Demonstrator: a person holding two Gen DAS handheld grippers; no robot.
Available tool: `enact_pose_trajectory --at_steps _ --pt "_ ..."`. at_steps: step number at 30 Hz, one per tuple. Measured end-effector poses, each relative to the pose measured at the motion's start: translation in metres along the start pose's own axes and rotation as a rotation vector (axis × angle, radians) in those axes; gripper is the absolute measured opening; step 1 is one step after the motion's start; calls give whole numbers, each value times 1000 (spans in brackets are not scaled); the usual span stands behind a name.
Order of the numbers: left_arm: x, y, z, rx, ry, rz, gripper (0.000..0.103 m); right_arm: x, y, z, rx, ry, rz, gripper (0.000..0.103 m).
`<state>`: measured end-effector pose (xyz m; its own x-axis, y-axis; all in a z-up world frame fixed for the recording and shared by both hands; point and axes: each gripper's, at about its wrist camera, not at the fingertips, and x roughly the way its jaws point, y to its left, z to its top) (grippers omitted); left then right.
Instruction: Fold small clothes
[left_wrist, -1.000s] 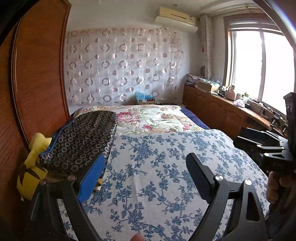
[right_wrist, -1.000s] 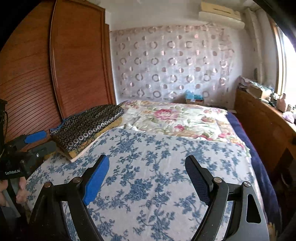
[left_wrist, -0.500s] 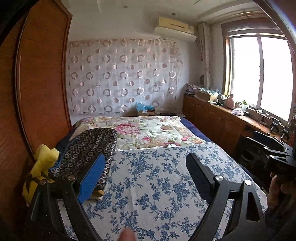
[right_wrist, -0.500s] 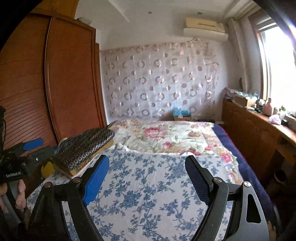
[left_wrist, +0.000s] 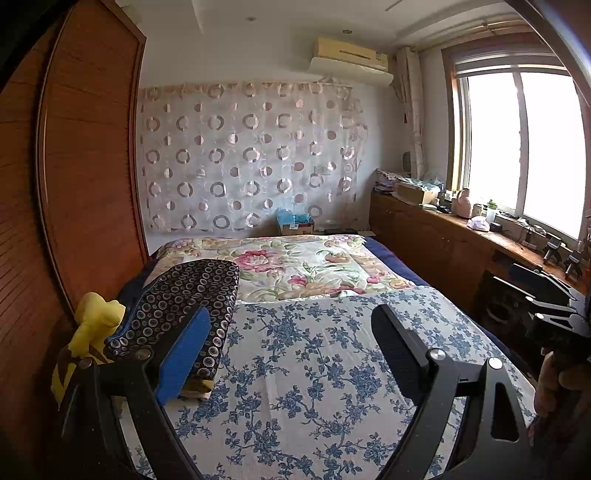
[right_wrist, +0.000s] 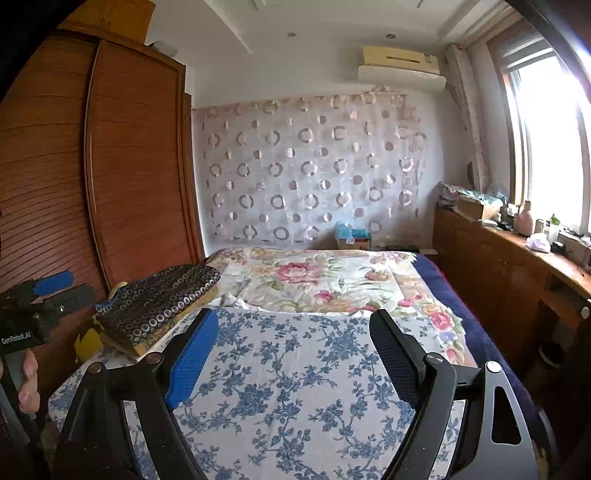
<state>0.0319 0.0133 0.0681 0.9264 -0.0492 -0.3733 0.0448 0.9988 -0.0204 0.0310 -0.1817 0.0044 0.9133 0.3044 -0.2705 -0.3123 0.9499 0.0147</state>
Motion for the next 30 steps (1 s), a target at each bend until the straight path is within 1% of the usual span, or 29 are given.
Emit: enact_pose_trajectory --at_steps 13,30 --pt "2 5 -6 -6 6 13 90 5 -12 3 6 13 3 85" --pt "3 6 -7 -6 11 16 90 3 -16 2 7 16 9 85"
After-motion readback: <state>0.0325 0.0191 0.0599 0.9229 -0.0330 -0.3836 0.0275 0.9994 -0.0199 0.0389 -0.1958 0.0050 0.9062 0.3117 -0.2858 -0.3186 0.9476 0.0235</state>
